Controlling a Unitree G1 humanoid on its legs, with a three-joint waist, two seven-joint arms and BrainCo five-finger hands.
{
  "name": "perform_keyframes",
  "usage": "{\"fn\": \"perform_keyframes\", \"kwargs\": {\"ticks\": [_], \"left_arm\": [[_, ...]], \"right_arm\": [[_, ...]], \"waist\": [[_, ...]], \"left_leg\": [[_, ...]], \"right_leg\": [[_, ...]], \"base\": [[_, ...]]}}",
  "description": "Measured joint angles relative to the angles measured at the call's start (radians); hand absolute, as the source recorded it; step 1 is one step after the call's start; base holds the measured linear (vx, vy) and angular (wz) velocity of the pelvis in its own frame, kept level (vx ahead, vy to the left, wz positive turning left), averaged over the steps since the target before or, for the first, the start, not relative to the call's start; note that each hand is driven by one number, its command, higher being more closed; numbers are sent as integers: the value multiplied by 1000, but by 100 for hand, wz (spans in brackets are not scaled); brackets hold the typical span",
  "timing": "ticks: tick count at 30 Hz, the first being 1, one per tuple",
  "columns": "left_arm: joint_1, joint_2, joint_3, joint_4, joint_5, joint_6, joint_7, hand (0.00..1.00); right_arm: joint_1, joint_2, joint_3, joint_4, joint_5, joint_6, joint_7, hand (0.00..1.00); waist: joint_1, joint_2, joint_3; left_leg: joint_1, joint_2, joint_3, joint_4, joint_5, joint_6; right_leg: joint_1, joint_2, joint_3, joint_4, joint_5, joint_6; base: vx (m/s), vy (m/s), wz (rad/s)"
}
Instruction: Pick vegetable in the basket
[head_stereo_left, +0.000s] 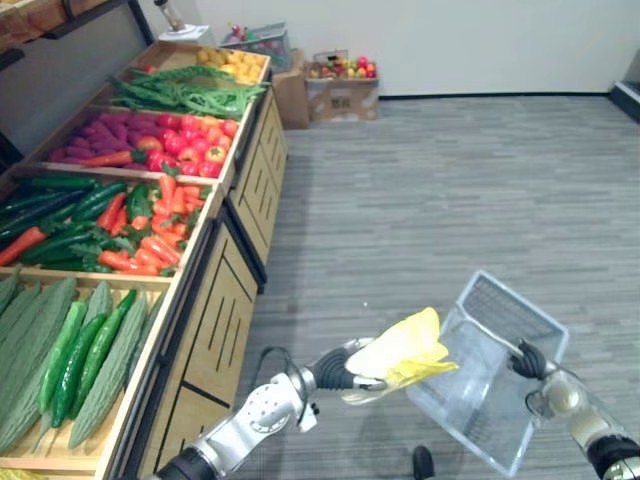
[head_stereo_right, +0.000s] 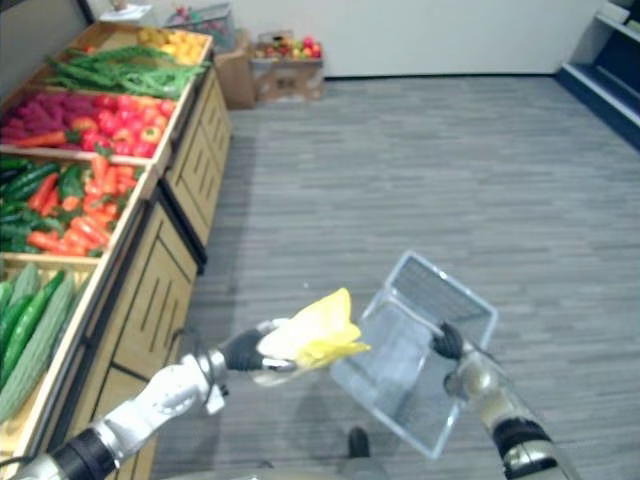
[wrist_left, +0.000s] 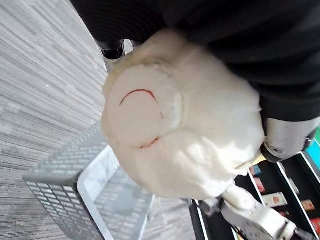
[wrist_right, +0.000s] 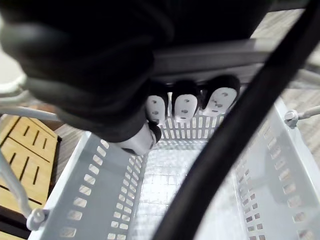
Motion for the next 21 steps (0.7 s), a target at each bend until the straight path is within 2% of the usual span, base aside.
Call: {"fn": "perform_keyframes", "kwargs": {"ticks": [7,11,15,21], "left_arm": [[-133,-36,-89,20,50,0,1,100],[-193,-81,-118,79,83,0,2,100],[-208,-123,-120,151,129,3,4,100],[-254,-183,-129,282,223,12,6,100]], "right_arm": [[-166,-3,151,-28,2,-4,47,100],[-214,18,185,-44,6,-6,79,100],[-256,41,213,-48,11,-6,101,100],[-302,53,249,-80,79,0,147,100]], "waist": [[11,-8,5],[24,-23,14],[26,-28,17],[24,-39,28]], "left_leg": [[0,-6,18,0,0,0],[-1,-6,19,5,0,1],[-1,-7,19,6,0,1],[0,-7,19,7,0,1]], "right_leg": [[-4,-3,20,-1,11,2],[-3,-4,22,-1,13,1],[-2,-6,21,-1,14,2],[-1,-5,22,-1,14,2]], "base": [[-13,-7,-7],[0,0,0],[0,0,0],[0,0,0]]}}
